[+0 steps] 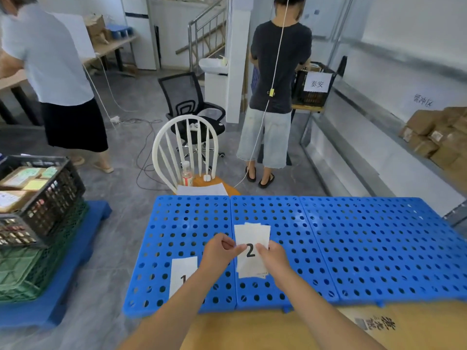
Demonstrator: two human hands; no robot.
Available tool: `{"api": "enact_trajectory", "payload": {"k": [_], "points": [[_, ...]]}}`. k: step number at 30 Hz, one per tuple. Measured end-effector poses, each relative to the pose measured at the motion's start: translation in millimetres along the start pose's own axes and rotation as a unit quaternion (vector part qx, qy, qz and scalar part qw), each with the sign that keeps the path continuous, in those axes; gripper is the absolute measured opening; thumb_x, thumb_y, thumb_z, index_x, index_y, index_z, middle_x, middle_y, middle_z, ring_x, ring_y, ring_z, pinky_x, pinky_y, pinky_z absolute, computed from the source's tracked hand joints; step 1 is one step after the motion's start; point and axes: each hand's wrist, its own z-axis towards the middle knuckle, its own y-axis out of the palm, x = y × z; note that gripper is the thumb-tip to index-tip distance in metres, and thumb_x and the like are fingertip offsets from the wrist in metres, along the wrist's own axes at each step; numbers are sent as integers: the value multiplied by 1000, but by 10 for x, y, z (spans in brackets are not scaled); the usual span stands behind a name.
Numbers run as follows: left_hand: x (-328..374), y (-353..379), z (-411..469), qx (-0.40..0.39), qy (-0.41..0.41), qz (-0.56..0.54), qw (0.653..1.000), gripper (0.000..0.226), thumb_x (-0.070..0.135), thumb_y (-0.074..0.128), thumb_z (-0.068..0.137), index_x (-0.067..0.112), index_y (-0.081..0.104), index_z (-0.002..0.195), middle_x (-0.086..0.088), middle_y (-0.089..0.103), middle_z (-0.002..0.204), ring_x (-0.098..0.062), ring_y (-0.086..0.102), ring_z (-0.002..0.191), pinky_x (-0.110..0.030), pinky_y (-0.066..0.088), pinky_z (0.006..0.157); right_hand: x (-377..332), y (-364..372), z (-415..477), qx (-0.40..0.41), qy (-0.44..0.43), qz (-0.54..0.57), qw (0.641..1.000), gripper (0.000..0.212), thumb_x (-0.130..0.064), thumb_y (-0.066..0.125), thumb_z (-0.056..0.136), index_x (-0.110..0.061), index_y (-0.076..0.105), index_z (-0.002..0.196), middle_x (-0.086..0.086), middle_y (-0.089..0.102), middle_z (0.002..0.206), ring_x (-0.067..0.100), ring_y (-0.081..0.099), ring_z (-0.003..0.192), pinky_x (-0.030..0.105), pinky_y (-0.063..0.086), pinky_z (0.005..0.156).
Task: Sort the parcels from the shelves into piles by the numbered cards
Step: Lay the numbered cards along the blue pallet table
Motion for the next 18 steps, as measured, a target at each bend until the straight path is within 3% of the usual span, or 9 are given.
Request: {"api": "enact_trajectory", "payload": {"k": [4, 6, 11, 13, 15, 16, 18], "points": [[150, 270, 24, -18, 8, 17, 1000, 35, 36, 82, 73, 11, 59, 79, 0, 57, 69, -11, 52, 59, -15, 41, 52, 55, -375, -31, 25, -7, 78, 997, 12, -22, 58, 95, -14, 63, 102, 1, 67, 93, 16, 64, 81, 30, 52, 61], [251, 415, 38, -20, 13, 17, 1000, 34, 34, 80, 76, 8, 58, 73, -2, 58, 64, -12, 50, 56, -21, 41, 51, 82, -538, -25, 19, -19, 84, 996, 13, -25, 61, 94, -15, 65, 101, 2, 70, 96, 17, 66, 83, 30, 54, 63], [458, 757, 24, 0, 12, -5, 1000, 41, 32, 74, 83, -5, 63, 71, -7, 56, 57, -17, 45, 51, -20, 37, 46, 180, -953, 41, 33, -31, 68, 997, 17, -29, 54, 98, -19, 59, 84, 0, 65, 86, 14, 62, 76, 23, 47, 55], [440, 888, 2, -5, 6, 0, 1000, 38, 30, 71, 84, 2, 55, 64, -9, 47, 58, -18, 40, 54, -26, 32, 50, 261, -1109, 89, 14, -29, 64, 997, 14, -28, 54, 98, -18, 61, 90, 2, 67, 94, 17, 64, 83, 29, 52, 63], [476, 983, -55, -6, 17, 13, 1000, 36, 24, 68, 88, 12, 49, 60, 0, 43, 54, -12, 39, 50, -20, 30, 47, 333, -1266, 152, -5, -33, 24, 999, 15, -28, 54, 98, -15, 63, 98, 2, 66, 99, 17, 62, 86, 29, 52, 65], [505, 1016, -85, -2, 26, 11, 1000, 29, 20, 67, 89, 15, 55, 63, 6, 51, 56, -8, 47, 52, -15, 35, 47, 366, -1349, 191, -6, -33, 6, 999, 17, -28, 54, 98, -13, 62, 101, 2, 66, 99, 17, 62, 86, 29, 51, 66], [553, 1070, -124, 8, 28, -18, 999, 1, 15, 67, 89, 15, 68, 87, 7, 69, 83, -9, 66, 77, -16, 52, 63, 440, -1540, 274, 4, -28, 3, 1000, 18, -25, 53, 98, -10, 62, 103, 3, 65, 99, 20, 62, 88, 35, 53, 74]]}}
